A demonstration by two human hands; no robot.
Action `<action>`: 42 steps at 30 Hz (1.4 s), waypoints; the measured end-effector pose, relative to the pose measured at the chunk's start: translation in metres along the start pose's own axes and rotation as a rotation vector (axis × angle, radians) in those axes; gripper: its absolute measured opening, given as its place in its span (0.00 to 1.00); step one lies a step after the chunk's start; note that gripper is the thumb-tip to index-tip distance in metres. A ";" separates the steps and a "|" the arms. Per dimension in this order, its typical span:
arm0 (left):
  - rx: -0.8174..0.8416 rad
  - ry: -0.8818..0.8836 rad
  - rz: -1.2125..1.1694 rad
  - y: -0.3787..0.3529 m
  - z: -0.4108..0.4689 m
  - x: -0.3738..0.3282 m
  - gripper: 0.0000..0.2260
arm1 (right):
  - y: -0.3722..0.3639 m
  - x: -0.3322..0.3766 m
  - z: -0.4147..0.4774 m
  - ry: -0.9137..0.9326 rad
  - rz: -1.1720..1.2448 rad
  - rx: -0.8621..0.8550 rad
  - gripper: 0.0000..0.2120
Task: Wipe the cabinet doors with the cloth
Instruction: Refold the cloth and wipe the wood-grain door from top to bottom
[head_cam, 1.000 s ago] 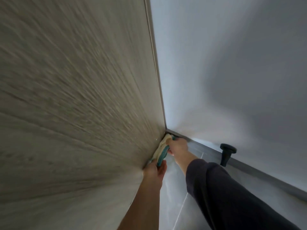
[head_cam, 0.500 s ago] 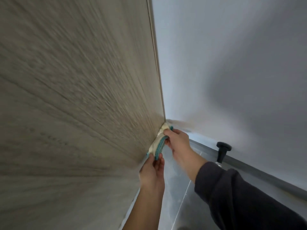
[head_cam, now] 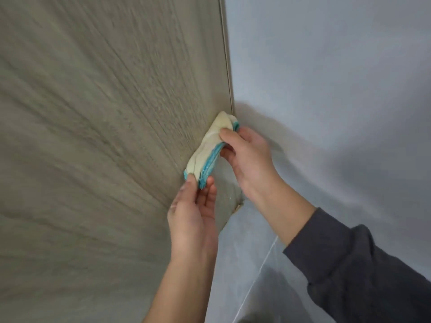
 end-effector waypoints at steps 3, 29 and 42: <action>0.068 -0.187 0.004 -0.016 -0.024 -0.054 0.08 | -0.045 0.030 -0.027 0.091 0.066 0.211 0.09; -0.391 0.312 0.272 0.157 0.041 0.114 0.12 | 0.125 -0.208 0.043 -0.380 -0.604 -0.325 0.08; -0.519 0.398 0.284 0.220 0.047 0.143 0.13 | 0.142 -0.274 0.031 -0.572 -0.469 -0.409 0.08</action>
Point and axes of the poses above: each hand's wrist, its own z-axis towards the middle knuckle, its own y-axis out of the back of the hand, x = y × z, the point moved 9 cm from there along z, towards the middle knuckle, and after that the axes turned 8 degrees about -y, right-handed, at the moved point
